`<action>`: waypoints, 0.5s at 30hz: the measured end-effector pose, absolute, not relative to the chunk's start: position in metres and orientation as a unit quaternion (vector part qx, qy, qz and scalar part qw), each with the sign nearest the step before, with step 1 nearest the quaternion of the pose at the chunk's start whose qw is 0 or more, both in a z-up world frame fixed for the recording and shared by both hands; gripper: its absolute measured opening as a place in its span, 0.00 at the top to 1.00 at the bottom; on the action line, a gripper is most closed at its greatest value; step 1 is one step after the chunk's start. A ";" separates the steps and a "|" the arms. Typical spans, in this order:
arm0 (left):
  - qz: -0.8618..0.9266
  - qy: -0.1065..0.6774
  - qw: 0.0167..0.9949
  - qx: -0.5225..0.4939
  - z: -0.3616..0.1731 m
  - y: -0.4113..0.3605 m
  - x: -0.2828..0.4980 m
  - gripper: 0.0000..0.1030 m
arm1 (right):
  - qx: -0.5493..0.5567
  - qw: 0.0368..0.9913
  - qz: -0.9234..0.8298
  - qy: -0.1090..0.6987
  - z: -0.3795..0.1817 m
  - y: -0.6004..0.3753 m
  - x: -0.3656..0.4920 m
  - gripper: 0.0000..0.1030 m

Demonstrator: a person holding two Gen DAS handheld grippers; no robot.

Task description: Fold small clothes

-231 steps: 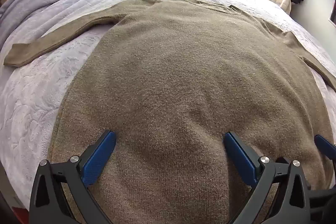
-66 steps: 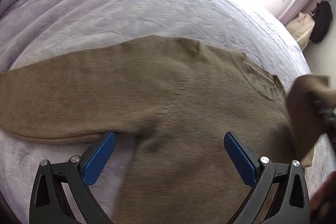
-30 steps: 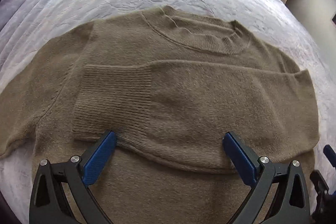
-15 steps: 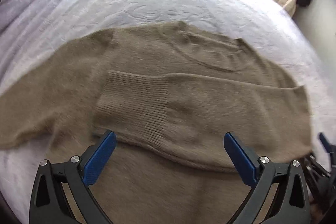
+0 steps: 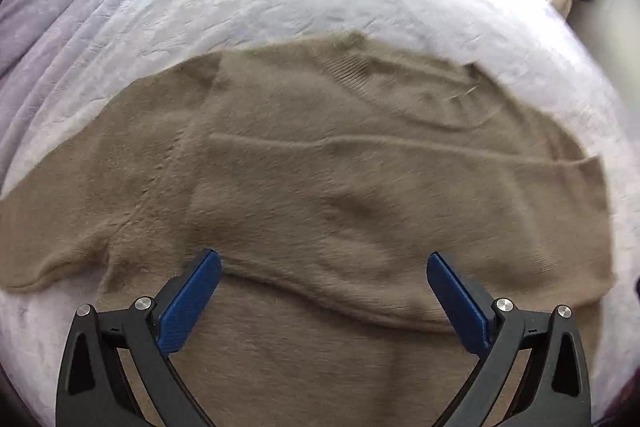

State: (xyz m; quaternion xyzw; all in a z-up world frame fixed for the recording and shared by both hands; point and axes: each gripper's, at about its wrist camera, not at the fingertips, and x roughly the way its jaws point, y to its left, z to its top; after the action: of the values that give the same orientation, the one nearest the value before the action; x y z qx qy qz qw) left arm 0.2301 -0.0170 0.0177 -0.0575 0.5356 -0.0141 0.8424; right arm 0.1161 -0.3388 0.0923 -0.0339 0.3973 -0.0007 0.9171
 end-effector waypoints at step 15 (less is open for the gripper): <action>-0.016 0.541 0.841 -0.006 -0.003 -0.023 0.256 0.00 | 0.073 0.865 0.104 0.485 0.060 -0.326 0.252 0.59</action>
State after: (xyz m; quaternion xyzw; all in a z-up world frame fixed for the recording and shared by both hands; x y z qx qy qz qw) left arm 0.2559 -0.0226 -0.0034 -0.0064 0.5408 -0.0161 0.8410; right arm 0.2519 -0.3263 0.0601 0.0735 0.4854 0.1041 0.8649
